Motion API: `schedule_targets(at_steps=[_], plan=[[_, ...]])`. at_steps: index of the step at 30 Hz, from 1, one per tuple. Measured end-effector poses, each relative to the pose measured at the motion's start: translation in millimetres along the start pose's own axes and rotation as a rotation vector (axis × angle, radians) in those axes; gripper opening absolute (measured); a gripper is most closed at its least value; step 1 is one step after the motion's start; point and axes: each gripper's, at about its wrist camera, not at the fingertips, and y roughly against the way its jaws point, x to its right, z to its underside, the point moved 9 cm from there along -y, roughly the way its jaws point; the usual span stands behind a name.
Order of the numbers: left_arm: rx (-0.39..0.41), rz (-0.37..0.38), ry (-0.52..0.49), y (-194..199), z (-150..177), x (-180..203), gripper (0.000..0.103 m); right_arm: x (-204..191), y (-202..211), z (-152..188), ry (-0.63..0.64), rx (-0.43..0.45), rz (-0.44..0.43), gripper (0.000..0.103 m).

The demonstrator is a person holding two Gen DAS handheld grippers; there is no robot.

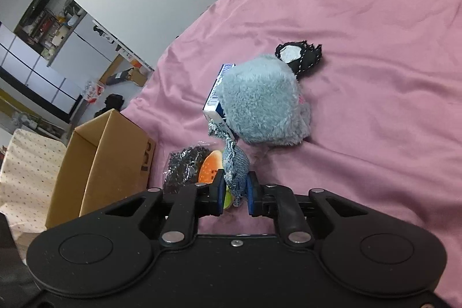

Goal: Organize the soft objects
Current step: 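Grasp the white wrapped bundle with the left tool while the right tool grasps the grey cloth toy, then carry the white bundle with the left tool while the right tool carries the grey cloth toy to the box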

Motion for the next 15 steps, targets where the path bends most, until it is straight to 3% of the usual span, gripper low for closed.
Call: schedule_targets(at_steps=[9,15], plan=[[0.101,0.013,-0.006,54.9,-19.4,-4.6,0.040,-10.1,33.5,-3.2,-0.027,0.079,0.049,0.015],[0.193,0.013,-0.033,97.0,-38.7,-14.6,0.040,-36.7,55.6,-3.3,-0.007,0.129,0.062,0.015]])
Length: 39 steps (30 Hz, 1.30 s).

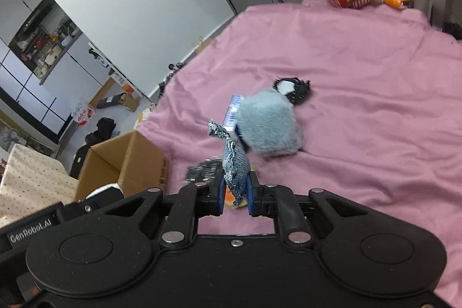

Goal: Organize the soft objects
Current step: 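Carry the white bundle with the left tool while the right tool carries the grey cloth toy to the box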

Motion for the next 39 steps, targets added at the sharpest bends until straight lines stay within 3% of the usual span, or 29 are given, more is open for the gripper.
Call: schedule_targets(at_steps=[12,19,39], plan=[[0.088,0.008,-0.053,38.4,-35.2,-28.2,0.040,-51.1,28.3,-2.1,0.064,0.057,0.019,0.015],[0.112,0.023,-0.054,41.2,-45.5,-44.4,0.040,-84.1,34.6,-3.4,0.101,0.098,0.043,0.015],[0.125,-0.031,0.098,23.8,-64.7,-116.8,0.040,-162.8,-7.7,0.0,0.165,0.085,-0.021,0.015]])
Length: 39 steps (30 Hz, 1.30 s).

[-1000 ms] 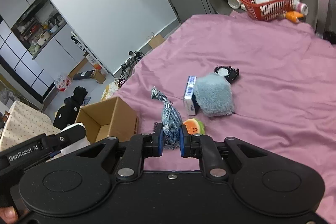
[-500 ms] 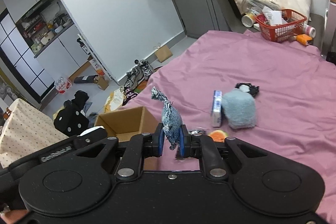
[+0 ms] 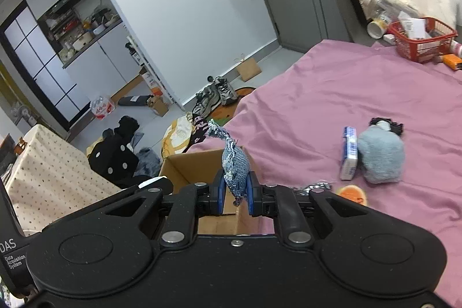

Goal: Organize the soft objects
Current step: 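Carry the white bundle with the left tool while the right tool carries the grey cloth toy to the box, then open the left tool over the box while the right tool releases the grey cloth toy inside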

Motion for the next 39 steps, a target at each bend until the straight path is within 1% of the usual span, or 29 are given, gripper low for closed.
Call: schedule_targets(at_steps=[5,11,19,23,28,30,33,35,39], plan=[[0.004,-0.019,0.047,-11.5,-7.0,-17.6,0.040,-10.3,-22.6,3.1,-0.002,-0.030,-0.023,0.015],[0.011,-0.068,0.127,-28.6,-13.2,-40.7,0.040,-19.5,-47.1,7.0,-0.018,-0.074,-0.059,0.015],[-0.009,-0.087,0.174,-53.5,-16.8,-55.6,0.040,-27.8,-73.9,13.1,-0.005,-0.114,-0.058,0.015],[-0.001,-0.091,0.201,-61.0,-18.3,-59.5,0.040,-28.0,-84.0,16.4,-0.010,-0.133,-0.055,0.015],[0.027,-0.073,0.244,-62.5,-23.3,-62.6,0.040,-30.1,-92.5,18.3,-0.011,-0.149,-0.050,0.015],[0.028,-0.079,0.247,-63.1,-24.9,-63.6,0.044,-28.9,-94.3,17.2,-0.018,-0.150,-0.046,0.015],[0.040,-0.082,0.269,-61.0,-27.2,-66.8,0.046,-27.6,-95.1,17.3,-0.028,-0.147,-0.041,0.015],[0.050,-0.079,0.285,-57.7,-29.5,-69.2,0.047,-27.0,-95.3,18.5,-0.034,-0.149,-0.033,0.015],[0.057,-0.095,0.283,-51.3,-32.3,-74.2,0.047,-27.5,-95.1,20.1,-0.038,-0.154,-0.026,0.015]])
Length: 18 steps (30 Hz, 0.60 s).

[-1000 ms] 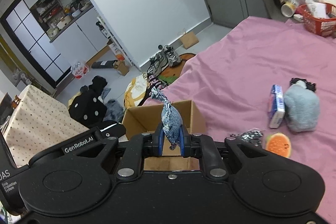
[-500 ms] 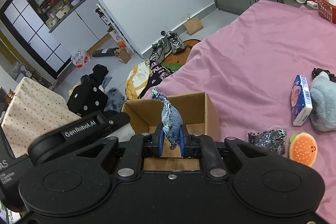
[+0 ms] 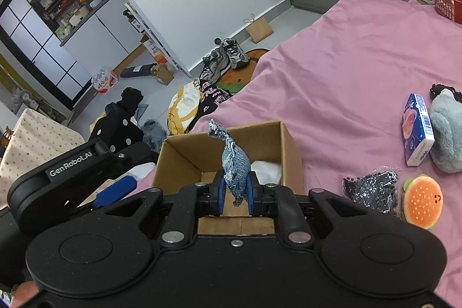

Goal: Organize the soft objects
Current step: 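Open the left tool over the box while the right tool releases the grey cloth toy inside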

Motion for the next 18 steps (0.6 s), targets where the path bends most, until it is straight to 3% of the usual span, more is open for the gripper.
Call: schedule_targets(at_steps=[7,11,15,18], plan=[[0.006,-0.027,-0.014,11.7,-6.4,-7.9,0.052,-20.0,-1.8,-6.4,0.001,0.008,-0.034,0.016],[0.020,-0.054,-0.005,20.2,-13.0,-17.7,0.059,-37.3,1.8,-15.8,-0.012,0.030,-0.100,0.028],[0.038,-0.087,-0.005,29.2,-21.8,-23.3,0.068,-39.0,11.7,-18.4,-0.005,0.039,-0.090,0.039],[0.035,-0.102,0.001,35.8,-24.5,-23.7,0.074,-33.2,21.0,-17.1,-0.011,0.038,-0.070,0.039]])
